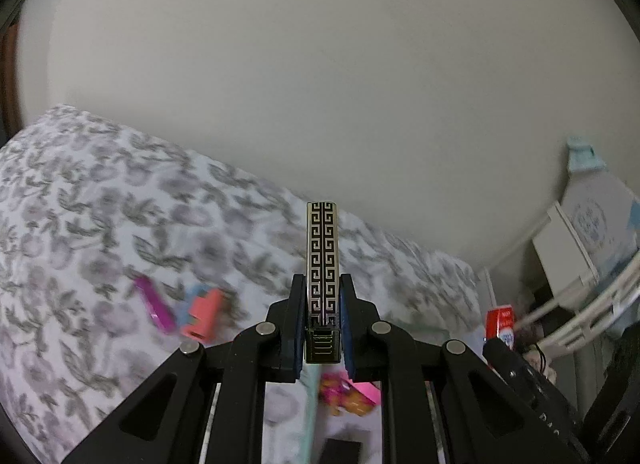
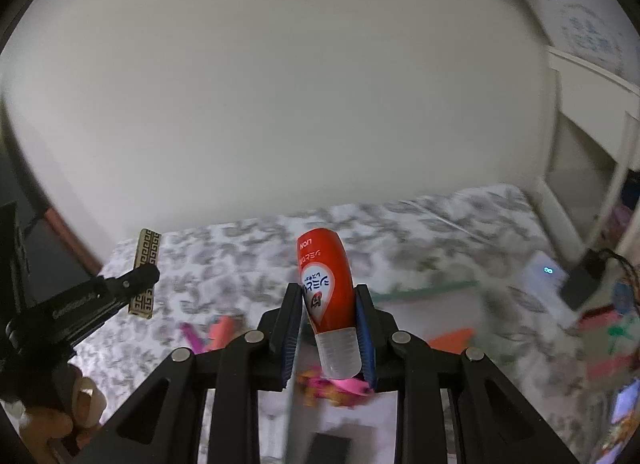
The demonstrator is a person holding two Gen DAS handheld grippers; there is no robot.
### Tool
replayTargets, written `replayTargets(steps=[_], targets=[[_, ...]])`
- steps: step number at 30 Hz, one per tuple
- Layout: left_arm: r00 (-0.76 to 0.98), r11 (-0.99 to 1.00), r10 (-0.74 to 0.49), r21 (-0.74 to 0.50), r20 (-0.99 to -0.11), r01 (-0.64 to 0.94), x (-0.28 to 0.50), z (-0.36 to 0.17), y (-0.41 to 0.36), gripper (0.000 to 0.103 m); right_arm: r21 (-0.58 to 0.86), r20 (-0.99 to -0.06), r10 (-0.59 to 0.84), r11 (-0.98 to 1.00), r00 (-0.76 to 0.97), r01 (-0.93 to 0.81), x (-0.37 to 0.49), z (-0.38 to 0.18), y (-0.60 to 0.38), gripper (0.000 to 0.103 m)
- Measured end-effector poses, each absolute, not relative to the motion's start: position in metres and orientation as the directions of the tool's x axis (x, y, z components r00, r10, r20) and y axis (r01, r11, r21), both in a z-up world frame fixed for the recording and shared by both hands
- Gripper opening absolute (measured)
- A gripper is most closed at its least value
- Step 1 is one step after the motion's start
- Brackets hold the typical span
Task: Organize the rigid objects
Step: 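Carry the gold lipstick and red glue bottle over the tray with both tools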
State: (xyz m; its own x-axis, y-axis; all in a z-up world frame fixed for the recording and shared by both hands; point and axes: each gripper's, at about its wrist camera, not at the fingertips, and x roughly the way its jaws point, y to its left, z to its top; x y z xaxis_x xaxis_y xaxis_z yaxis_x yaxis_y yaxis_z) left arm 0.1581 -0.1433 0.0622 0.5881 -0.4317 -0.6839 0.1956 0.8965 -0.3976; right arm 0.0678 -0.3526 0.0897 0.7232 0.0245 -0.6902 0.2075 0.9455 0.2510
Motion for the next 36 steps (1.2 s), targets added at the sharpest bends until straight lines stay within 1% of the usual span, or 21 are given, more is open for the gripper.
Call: replayTargets(steps=[7,14,21,31,36], targets=[[0.504,0.88,-0.475,-0.381,-0.721,0.284,0.146,0.031,-0.199,0.016,0.246,-0.735,-0.02,0.924,0.678,0.294,0.061,0.068,-0.393,0.028],[0.452,0.869,-0.486,-0.356,-0.748,0.345,0.138,0.014,-0.23,0.016,0.233,-0.761,-0.046,0.912,0.647,0.339,0.058,0.054,-0.41,0.028],[0.402,0.859,-0.488,-0.346,-0.775,0.377,0.138,-0.007,-0.247,0.016,0.219,-0.785,-0.047,0.912,0.618,0.348,0.066,0.038,-0.414,0.028],[0.355,0.863,-0.472,-0.34,-0.807,0.374,0.147,-0.037,-0.254,0.016,0.185,-0.845,-0.037,0.916,0.534,0.355,0.079,0.003,-0.412,0.028],[0.335,0.867,-0.451,-0.318,-0.827,0.383,0.148,-0.049,-0.261,0.016,0.171,-0.874,-0.026,0.918,0.485,0.358,0.084,-0.016,-0.409,0.028]])
